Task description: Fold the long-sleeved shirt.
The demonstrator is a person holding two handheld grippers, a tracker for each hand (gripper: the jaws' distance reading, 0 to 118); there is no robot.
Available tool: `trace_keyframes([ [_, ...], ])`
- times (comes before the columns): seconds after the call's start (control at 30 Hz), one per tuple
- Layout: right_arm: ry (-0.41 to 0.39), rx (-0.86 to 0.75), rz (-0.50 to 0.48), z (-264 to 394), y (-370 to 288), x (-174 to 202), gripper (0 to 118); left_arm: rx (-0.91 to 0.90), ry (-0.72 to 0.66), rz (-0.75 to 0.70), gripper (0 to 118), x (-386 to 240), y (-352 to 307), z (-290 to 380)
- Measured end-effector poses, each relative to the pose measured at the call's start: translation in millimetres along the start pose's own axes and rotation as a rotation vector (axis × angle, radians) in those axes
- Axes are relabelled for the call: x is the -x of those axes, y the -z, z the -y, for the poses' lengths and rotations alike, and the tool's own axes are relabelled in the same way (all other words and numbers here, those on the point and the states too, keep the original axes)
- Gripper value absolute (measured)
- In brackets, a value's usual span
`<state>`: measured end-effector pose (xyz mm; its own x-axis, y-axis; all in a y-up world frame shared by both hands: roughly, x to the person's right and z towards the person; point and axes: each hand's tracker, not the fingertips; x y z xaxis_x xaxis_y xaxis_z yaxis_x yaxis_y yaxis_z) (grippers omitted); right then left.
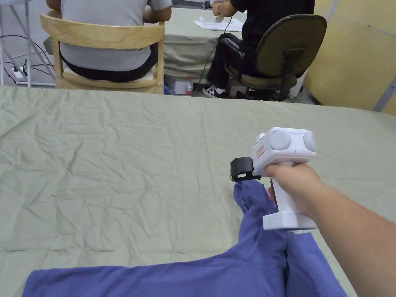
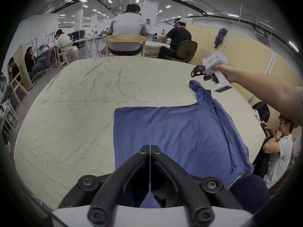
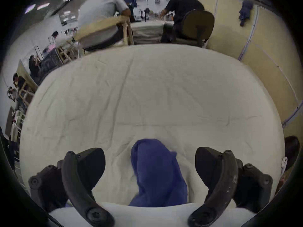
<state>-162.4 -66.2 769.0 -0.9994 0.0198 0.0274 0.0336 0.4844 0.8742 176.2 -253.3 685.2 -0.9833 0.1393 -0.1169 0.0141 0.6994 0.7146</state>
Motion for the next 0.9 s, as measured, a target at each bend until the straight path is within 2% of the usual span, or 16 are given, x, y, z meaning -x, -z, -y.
trace_keyframes([
  [0.1,0.018,0.021,0.001,-4.8,23.5,2.2,43,0.017,-0.004,0.010,0,-4.3,6.4,15.1],
  [0.13,0.033,0.030,0.002,-4.1,23.0,-0.8,43,0.027,-0.002,0.015,0,-6.9,8.7,22.6],
  [0.17,0.043,0.048,0.009,-3.7,24.9,-2.5,37,0.036,0.002,0.015,0,-7.9,10.7,30.0],
  [0.23,0.045,0.053,0.038,-1.6,19.9,-5.5,18,0.055,-0.005,0.011,0,-5.7,13.5,42.4],
  [0.3,0.048,0.021,0.030,4.4,-7.2,-9.2,13,0.059,-0.025,0.015,0,-5.3,10.8,46.9],
  [0.37,0.026,-0.048,0.036,6.2,-31.9,-10.9,12,0.055,-0.051,0.023,0,-5.5,5.4,44.4],
  [0.47,0.020,-0.134,-0.007,18.4,-87.3,-17.2,12,0.035,-0.073,0.026,0,-10.1,-7.6,35.0],
  [0.63,-0.072,-0.205,-0.029,67.1,-172.3,-18.1,12,0.023,-0.058,0.040,0,-33.7,-30.6,31.5],
  [0.77,-0.090,-0.221,-0.041,122.3,-212.6,-17.7,12,0.019,-0.048,0.057,0,-52.3,-45.2,36.5],
  [0.9,-0.102,-0.193,-0.040,178.8,-217.5,-18.0,12,0.020,-0.044,0.033,0,-44.5,-56.0,42.4],
])
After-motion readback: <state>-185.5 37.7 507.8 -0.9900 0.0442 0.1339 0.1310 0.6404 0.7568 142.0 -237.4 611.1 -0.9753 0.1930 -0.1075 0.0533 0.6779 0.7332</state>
